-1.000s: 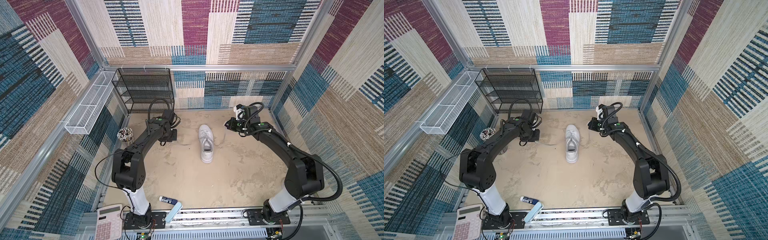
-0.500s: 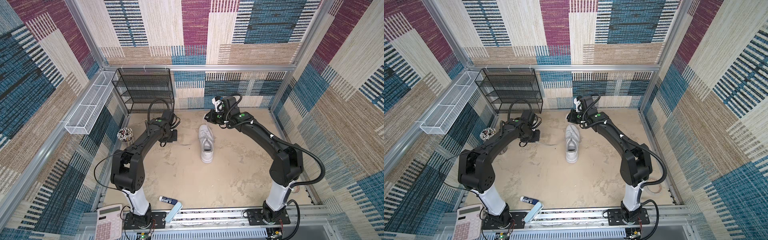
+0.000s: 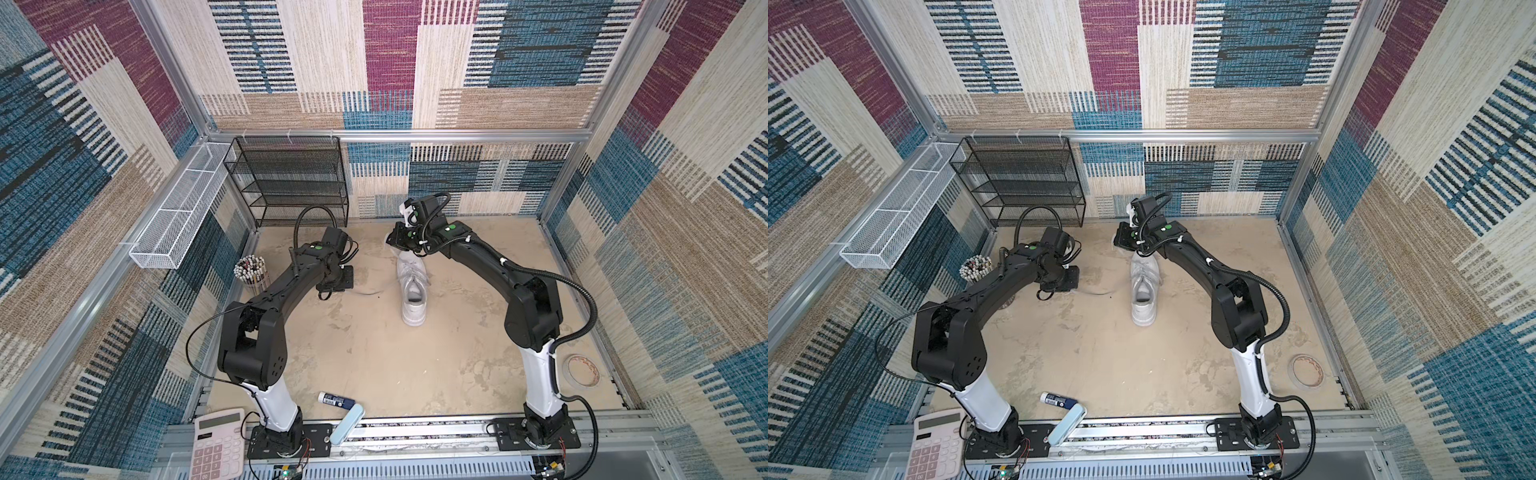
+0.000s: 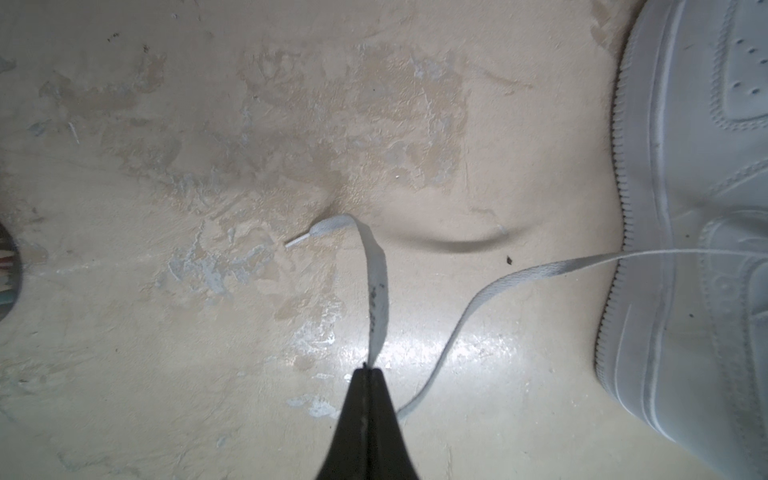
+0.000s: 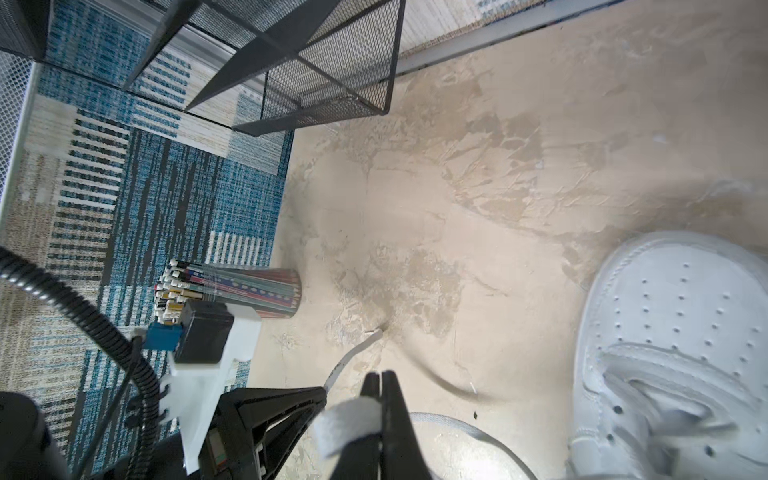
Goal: Tie the shoes
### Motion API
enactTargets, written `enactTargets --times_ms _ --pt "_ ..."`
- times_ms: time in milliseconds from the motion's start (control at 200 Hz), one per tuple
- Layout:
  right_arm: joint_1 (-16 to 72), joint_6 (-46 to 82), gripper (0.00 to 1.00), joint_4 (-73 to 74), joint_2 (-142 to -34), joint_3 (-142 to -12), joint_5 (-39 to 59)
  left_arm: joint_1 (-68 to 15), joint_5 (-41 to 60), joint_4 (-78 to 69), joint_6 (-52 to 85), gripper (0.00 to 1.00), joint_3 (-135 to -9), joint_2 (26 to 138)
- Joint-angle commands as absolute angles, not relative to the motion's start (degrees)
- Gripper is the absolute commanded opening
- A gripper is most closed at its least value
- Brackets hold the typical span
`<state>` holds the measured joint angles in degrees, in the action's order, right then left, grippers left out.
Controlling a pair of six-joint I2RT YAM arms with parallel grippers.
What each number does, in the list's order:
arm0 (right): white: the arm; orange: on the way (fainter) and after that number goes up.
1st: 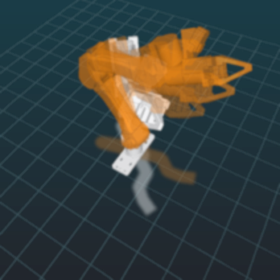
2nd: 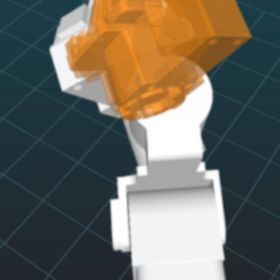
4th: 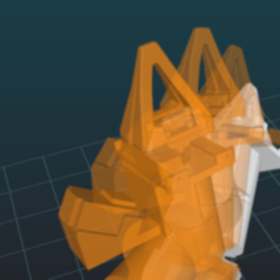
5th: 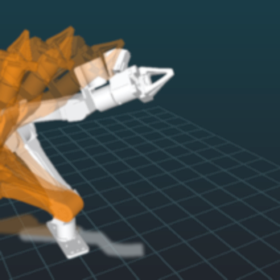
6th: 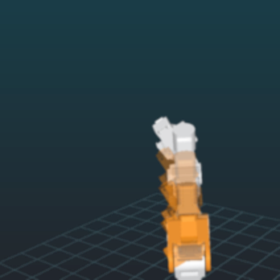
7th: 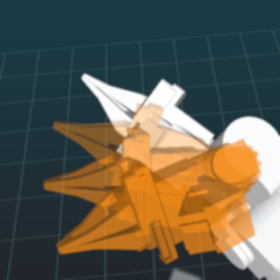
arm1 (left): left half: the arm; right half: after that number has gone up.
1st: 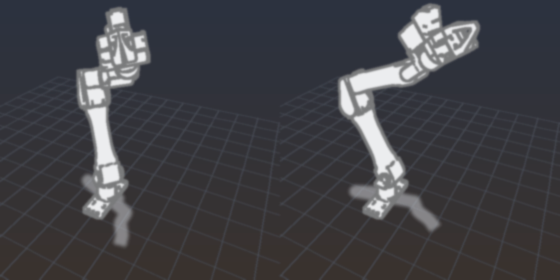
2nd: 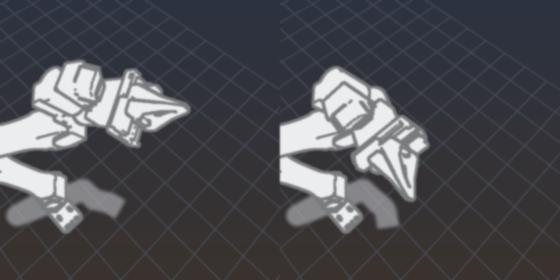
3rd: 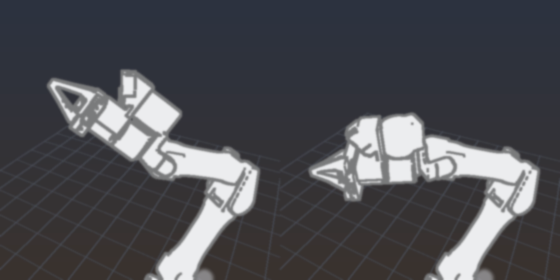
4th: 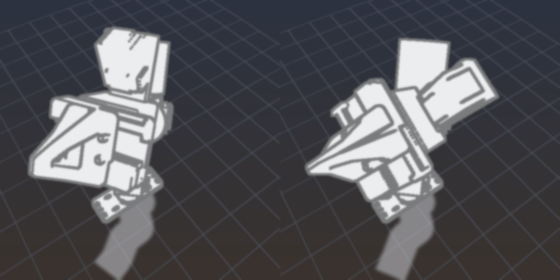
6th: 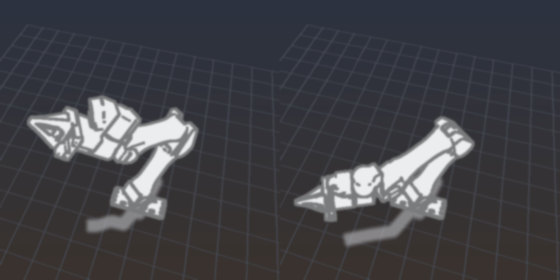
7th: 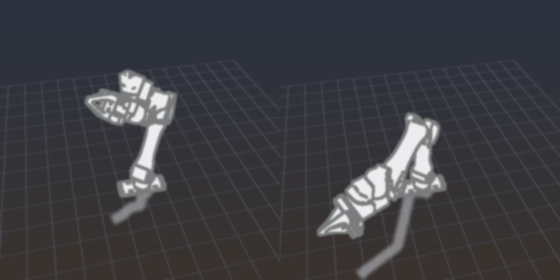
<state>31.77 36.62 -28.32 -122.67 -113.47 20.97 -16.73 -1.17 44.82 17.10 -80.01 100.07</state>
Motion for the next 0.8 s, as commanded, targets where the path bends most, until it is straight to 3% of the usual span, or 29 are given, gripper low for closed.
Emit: enactTargets --times_ms 0,416,796 --pt "32.48 37.25 0.00 -29.72 -125.05 -116.96 21.43 -16.70 -0.70 43.46 18.45 0.00 -79.00 99.49" --pt "34.36 39.81 0.00 -32.49 -136.44 -130.67 23.22 -16.65 -0.35 42.47 19.51 0.00 -75.64 97.61" --pt "35.48 41.26 0.00 -29.63 -143.26 -134.64 28.35 -16.65 -0.35 42.12 19.90 0.00 -74.22 97.04"
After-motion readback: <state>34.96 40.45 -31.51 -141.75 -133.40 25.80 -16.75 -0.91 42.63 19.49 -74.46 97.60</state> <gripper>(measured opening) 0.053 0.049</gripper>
